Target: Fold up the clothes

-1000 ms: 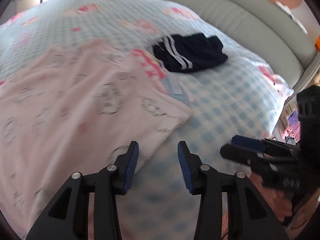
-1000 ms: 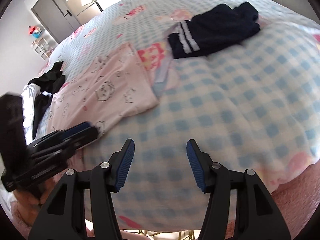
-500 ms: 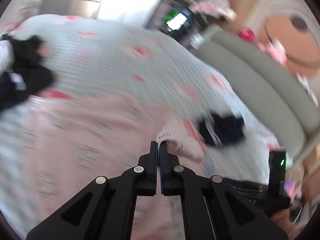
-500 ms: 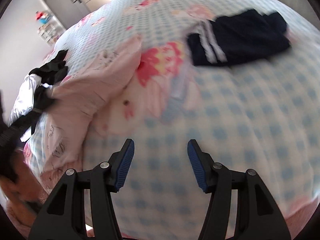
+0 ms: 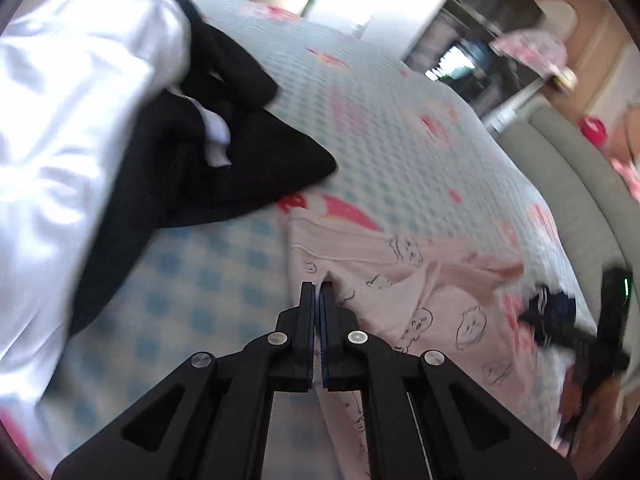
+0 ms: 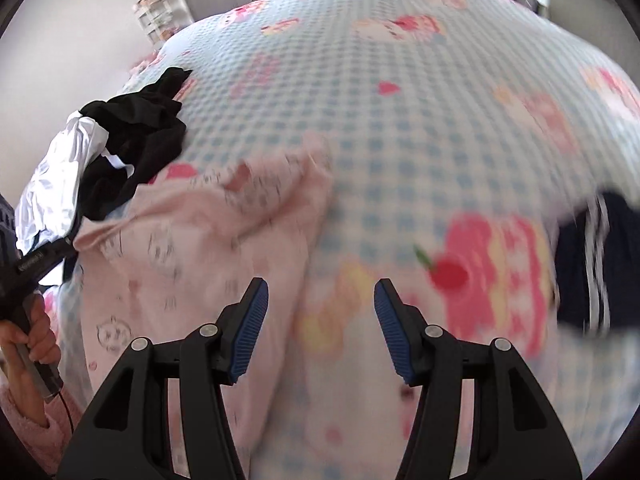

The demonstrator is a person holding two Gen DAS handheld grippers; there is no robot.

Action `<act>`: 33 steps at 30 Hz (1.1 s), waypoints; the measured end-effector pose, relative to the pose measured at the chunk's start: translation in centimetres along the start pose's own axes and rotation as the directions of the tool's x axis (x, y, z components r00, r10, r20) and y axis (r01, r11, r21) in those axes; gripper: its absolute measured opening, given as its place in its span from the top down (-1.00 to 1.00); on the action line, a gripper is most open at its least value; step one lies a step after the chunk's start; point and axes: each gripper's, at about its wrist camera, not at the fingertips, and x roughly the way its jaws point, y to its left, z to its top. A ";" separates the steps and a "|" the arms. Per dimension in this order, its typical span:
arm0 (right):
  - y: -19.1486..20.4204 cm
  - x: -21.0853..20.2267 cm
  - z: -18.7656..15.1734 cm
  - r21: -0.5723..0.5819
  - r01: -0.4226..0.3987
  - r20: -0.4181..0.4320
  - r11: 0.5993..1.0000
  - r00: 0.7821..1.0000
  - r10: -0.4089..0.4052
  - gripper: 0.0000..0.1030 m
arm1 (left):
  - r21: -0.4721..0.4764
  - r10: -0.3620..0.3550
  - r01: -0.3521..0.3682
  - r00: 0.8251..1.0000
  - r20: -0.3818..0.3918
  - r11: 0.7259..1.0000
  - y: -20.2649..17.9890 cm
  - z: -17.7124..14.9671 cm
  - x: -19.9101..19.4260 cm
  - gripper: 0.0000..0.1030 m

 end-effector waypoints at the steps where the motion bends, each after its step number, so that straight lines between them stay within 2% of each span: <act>1: 0.3 0.8 1.0 -0.023 0.018 -0.006 1.000 1.000 -0.018 -0.10 | 0.019 -0.009 0.009 1.000 -0.011 1.000 -0.1 0.0 0.5 0.95; 3: 0.7 2.7 2.8 -0.073 0.048 -0.026 0.996 0.998 -0.050 -0.10 | 0.053 -0.042 0.043 0.999 -0.023 0.998 -0.5 -0.1 1.2 0.93; 5: 1.0 5.0 4.1 -0.129 0.067 -0.064 0.989 0.995 -0.076 -0.10 | 0.078 -0.045 0.045 0.999 -0.003 0.996 -0.9 -0.5 1.3 0.90; 6: 1.2 6.1 4.5 -0.150 0.049 -0.090 0.987 0.994 -0.063 -0.10 | 0.093 -0.029 0.030 0.999 -0.012 0.995 -1.2 -0.4 1.7 0.90; 8: 1.5 7.9 5.2 -0.148 -0.052 -0.145 0.988 0.989 0.030 -0.09 | 0.129 -0.003 0.001 1.000 0.013 0.992 -1.3 0.9 1.7 0.90; 10: 0.9 8.7 6.3 -0.088 -0.070 -0.131 0.994 0.990 0.059 0.01 | 0.163 0.023 -0.029 0.999 0.041 0.986 -1.5 2.3 1.7 0.91; 13: -1.0 8.0 7.0 0.013 0.020 -0.052 1.000 0.998 -0.019 0.01 | 0.104 0.046 -0.054 0.996 0.073 0.993 -0.4 4.9 1.5 0.90; 14: -1.6 7.7 7.2 0.048 0.052 -0.026 0.997 0.998 -0.051 0.01 | 0.071 0.066 -0.070 0.996 0.054 0.995 0.2 5.4 1.7 0.87; 15: -2.3 7.3 7.4 0.085 0.084 -0.001 0.993 0.996 -0.084 0.00 | 0.037 0.055 -0.056 0.998 0.022 0.998 1.1 5.5 1.9 0.80; 17: -2.0 7.1 7.5 0.060 0.077 0.014 0.995 0.997 -0.078 0.00 | 0.000 0.003 -0.003 1.000 0.001 1.000 2.1 5.1 2.2 0.20; 20: -1.1 6.9 7.7 -0.007 0.047 0.024 0.999 0.999 -0.046 -0.04 | 0.022 -0.059 0.059 0.998 0.018 0.998 2.2 3.5 2.1 0.14; 22: -0.5 6.7 7.8 -0.051 0.027 0.030 0.998 0.999 -0.025 -0.14 | 0.078 -0.086 0.084 0.996 0.025 0.993 1.4 2.8 1.9 0.14; 24: 0.3 7.0 8.0 -0.103 0.010 0.027 0.995 1.000 -0.007 -0.16 | 0.130 -0.088 0.085 0.996 0.021 0.988 0.8 2.7 1.7 0.11; 26: 1.2 8.7 8.1 -0.169 -0.026 -0.018 0.985 1.000 0.023 -0.26 | 0.144 -0.090 0.086 0.996 0.018 0.986 0.8 2.5 1.7 0.06; 27: 1.7 9.8 8.2 -0.191 -0.036 -0.048 0.981 0.998 0.027 -0.23 | 0.146 -0.084 0.081 0.996 0.016 0.986 0.9 2.5 1.8 0.06; 28: 1.8 10.9 8.0 -0.217 -0.044 -0.091 0.975 0.996 0.024 0.22 | 0.148 -0.079 0.076 0.997 0.014 0.986 1.0 2.5 1.8 0.06; 29: 1.8 11.6 7.6 -0.226 -0.041 -0.118 0.973 0.993 0.015 0.39 | 0.137 -0.089 0.087 0.996 0.013 0.987 1.4 2.6 1.8 0.06; 32: 1.2 10.8 7.1 -0.181 -0.039 -0.061 0.983 0.998 0.029 0.63 | 0.154 -0.107 0.102 0.994 0.023 0.983 1.6 2.6 1.3 0.06; 33: 0.9 10.1 7.1 -0.159 -0.031 -0.033 0.987 0.999 0.026 0.63 | 0.162 -0.113 0.107 0.993 0.027 0.981 1.6 2.6 1.3 0.06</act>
